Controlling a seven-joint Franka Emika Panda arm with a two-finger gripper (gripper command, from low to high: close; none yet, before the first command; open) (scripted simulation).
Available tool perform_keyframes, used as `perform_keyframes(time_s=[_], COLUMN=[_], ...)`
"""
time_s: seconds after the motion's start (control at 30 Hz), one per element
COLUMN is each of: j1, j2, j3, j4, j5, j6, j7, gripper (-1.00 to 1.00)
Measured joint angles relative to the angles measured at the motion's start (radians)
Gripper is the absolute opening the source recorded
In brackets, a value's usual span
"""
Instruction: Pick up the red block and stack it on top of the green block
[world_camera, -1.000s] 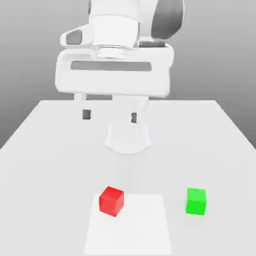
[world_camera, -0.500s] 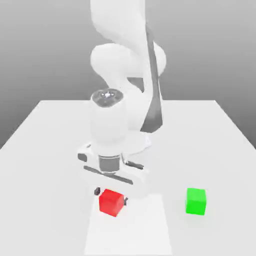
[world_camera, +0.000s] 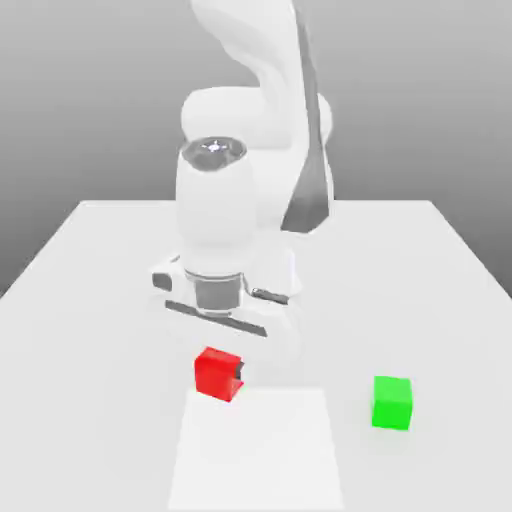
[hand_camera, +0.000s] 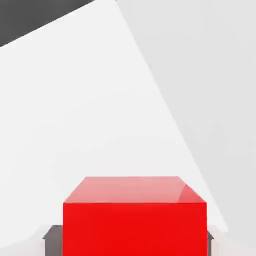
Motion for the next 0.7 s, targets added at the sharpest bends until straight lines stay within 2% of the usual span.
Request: perform_keyframes(time_s=[0.3,0.53,0.67,0.7], j1=[0.266,0.25,0.252,0.249], j2=[-0.039,0.099,0.172,0.186], j3=[0.18,0.187,0.184,0.189], j4=[0.071,0.09,0.091,0.09], j5=[0.033,-0.16,-0.183,-0.174], j6=[-0.11,-0.017,0.063,0.083], j7=[-0.036,0.101,0.118,0.111], gripper=[-1.0,-1.0,-1.0,1.0])
